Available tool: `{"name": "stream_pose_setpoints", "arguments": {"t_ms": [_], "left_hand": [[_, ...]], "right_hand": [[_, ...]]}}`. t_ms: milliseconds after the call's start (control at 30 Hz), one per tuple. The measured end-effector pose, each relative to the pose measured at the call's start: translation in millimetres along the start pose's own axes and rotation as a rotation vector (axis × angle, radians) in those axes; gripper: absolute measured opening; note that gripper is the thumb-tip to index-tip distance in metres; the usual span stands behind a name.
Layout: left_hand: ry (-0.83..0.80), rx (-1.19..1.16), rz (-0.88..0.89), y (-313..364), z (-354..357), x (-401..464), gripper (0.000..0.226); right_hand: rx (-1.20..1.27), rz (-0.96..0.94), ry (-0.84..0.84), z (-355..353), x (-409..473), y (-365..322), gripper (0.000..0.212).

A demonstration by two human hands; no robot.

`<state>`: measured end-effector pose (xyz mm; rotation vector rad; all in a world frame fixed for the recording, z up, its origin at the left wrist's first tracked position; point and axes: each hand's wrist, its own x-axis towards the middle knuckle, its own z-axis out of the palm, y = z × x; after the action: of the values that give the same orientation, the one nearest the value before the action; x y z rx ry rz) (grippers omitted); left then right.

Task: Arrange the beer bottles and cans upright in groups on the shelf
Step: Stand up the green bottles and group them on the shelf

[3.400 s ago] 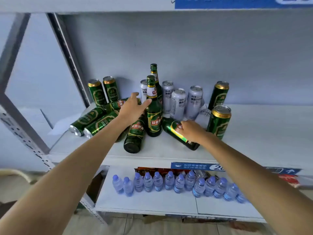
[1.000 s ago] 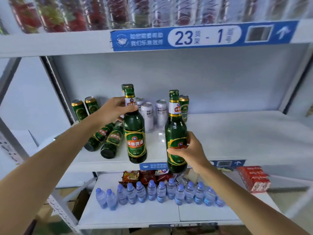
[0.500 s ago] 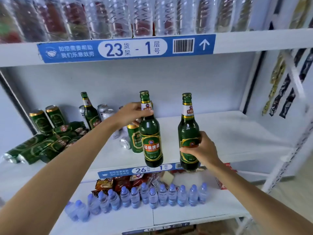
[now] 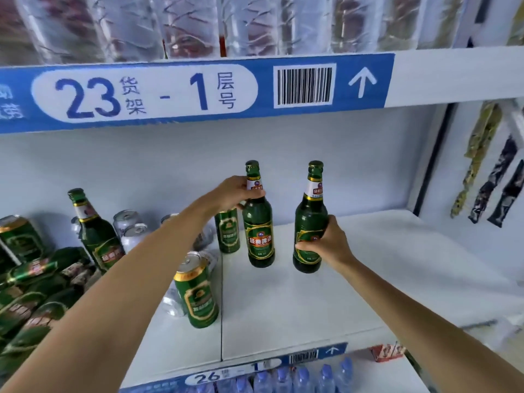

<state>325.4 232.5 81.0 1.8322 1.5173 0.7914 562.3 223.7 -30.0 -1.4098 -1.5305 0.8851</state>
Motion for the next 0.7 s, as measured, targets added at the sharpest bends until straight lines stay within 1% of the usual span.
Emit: {"name": "stream_pose_setpoints", "arguments": {"t_ms": [200, 367, 433, 567, 700], "left_hand": [[0.015, -0.054, -0.073, -27, 3, 60, 0.02], [0.021, -0.056, -0.13, -44, 4, 90, 0.025], [0.027, -0.069, -0.151, -50, 4, 98, 0.024], [0.041, -0.04, -0.177, -59, 4, 112, 0.032], [0.054, -0.04, -0.196, -63, 2, 116, 0.029]], "right_hand": [[-0.013, -0.004, -0.029, 25, 67, 9, 0.076], [-0.039, -0.019, -0.05, 45, 111, 16, 0.075], [-0.042, -0.014, -0.059, 52, 122, 21, 0.075], [-0.052, -0.027, -0.074, 64, 135, 32, 0.076], [-0.045, -0.028, -0.052, 75, 144, 33, 0.076]]}}
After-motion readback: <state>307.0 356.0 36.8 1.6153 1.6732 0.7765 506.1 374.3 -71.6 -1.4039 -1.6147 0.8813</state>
